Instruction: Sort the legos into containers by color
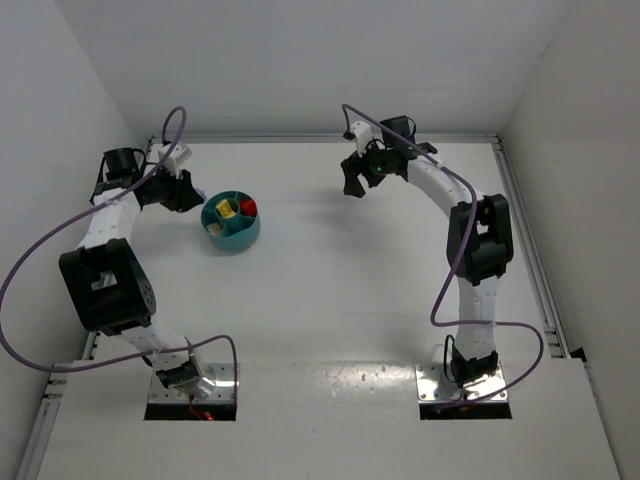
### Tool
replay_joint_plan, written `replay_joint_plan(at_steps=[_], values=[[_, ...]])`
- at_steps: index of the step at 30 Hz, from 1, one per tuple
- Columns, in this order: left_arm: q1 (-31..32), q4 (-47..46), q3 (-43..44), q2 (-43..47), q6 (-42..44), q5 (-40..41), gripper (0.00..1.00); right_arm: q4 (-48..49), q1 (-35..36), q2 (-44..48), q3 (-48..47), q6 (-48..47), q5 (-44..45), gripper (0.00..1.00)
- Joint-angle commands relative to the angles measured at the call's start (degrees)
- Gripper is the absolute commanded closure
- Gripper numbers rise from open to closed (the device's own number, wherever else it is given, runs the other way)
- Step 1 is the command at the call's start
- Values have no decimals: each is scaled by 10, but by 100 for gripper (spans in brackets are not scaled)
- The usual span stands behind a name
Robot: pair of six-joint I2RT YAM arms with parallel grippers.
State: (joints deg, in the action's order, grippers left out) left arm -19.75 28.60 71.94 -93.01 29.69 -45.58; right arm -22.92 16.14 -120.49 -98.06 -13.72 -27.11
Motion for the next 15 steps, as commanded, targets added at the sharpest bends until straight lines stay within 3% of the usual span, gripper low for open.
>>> replay_joint_plan(at_steps=[1,6,15], values=[[22,-11,42,-9,23,4,96,-56,-3,6,-28,-57,49,18],[43,-11,65,-21,47,16,96,-140,-9,-33,-84,-77,67,17],[69,6,103,-57,55,39,96,-190,-20,-108,-176,-77,55,17]])
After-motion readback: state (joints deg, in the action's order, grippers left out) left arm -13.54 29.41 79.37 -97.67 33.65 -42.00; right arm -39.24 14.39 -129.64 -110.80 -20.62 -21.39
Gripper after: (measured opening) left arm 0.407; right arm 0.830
